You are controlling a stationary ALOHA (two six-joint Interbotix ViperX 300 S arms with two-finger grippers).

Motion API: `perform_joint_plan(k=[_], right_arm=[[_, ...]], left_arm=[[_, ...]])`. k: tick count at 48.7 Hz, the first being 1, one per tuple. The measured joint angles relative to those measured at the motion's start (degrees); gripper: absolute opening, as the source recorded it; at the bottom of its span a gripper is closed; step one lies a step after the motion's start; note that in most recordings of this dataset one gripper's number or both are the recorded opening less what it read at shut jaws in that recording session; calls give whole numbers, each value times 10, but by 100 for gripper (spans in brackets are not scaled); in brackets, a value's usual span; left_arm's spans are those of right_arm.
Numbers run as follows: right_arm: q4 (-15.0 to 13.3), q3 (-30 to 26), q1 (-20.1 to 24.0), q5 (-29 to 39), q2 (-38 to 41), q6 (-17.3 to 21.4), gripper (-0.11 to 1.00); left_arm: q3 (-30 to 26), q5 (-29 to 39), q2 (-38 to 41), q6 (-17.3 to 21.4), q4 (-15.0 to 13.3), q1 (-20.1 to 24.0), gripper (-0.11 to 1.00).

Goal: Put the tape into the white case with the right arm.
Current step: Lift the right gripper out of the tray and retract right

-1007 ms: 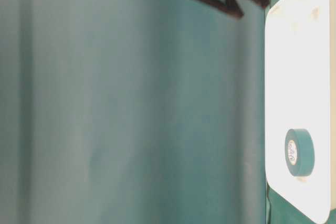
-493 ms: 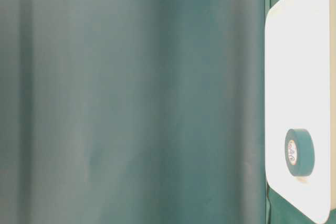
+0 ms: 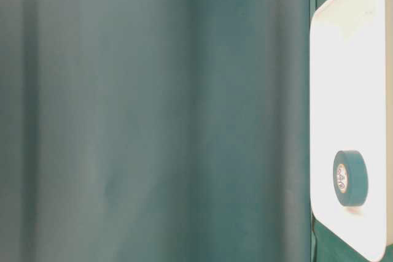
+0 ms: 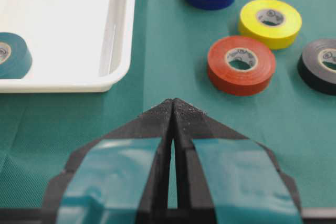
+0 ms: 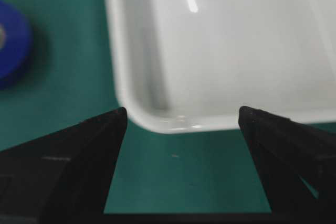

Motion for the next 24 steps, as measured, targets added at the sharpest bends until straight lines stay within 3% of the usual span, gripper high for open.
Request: perform_joint_plan(k=[14,24], right_arm=[[-1,2,84,6,0,56,59],[0,3,138,17,0,61,59]], left_arm=[[0,0,0,0,0,0,0],[0,0,1,0,1,0,0]])
